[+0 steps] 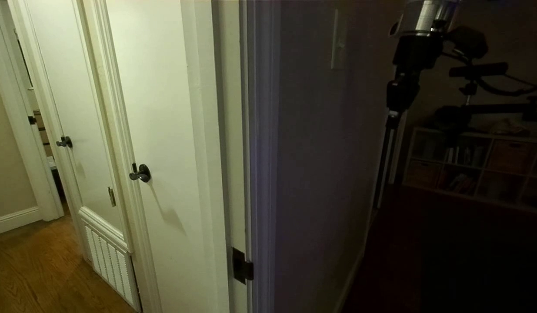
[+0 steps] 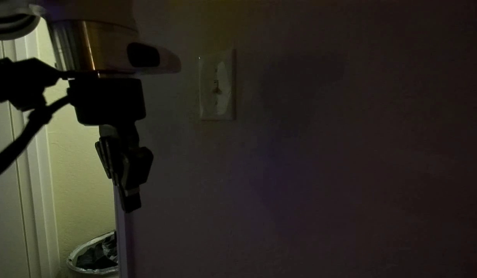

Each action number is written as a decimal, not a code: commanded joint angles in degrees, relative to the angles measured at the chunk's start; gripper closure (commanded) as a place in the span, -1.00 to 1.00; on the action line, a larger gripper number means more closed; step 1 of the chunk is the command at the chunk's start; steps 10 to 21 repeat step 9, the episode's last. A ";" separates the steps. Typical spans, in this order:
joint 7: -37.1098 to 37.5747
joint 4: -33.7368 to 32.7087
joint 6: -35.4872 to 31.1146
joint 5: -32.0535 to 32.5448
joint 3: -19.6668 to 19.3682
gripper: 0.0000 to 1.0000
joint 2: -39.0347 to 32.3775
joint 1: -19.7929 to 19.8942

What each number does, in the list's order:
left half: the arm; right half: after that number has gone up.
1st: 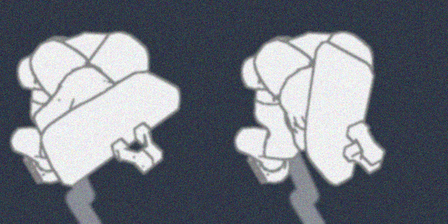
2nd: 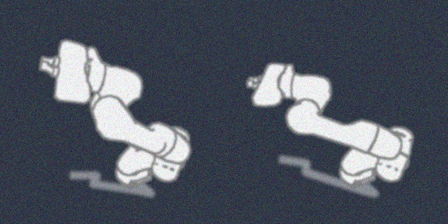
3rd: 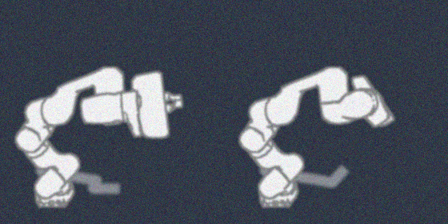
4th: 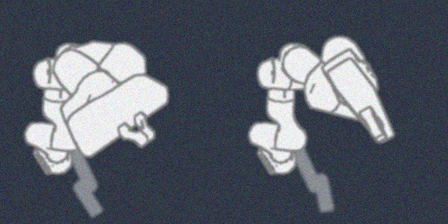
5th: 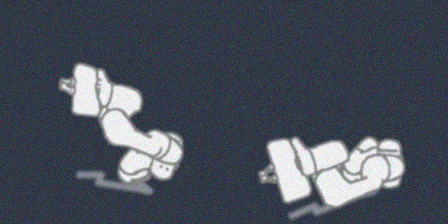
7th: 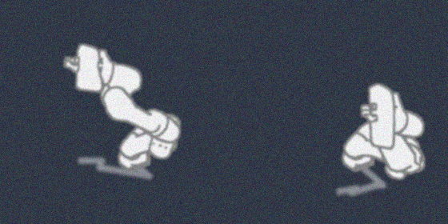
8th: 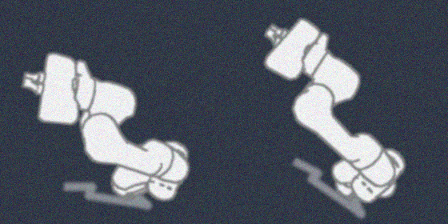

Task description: Turn off the light

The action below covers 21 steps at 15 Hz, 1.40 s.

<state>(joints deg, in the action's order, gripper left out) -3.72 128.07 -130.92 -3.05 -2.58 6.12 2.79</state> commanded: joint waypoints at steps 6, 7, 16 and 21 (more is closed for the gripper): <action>0.04 1.69 0.17 -0.17 -0.20 0.52 0.74 -0.16; 0.04 1.74 0.17 -0.17 -0.20 0.52 0.87 -0.16; 0.04 1.79 0.17 -0.17 -0.21 0.52 0.93 -0.16; 0.04 1.79 0.17 -0.17 -0.21 0.52 0.93 -0.16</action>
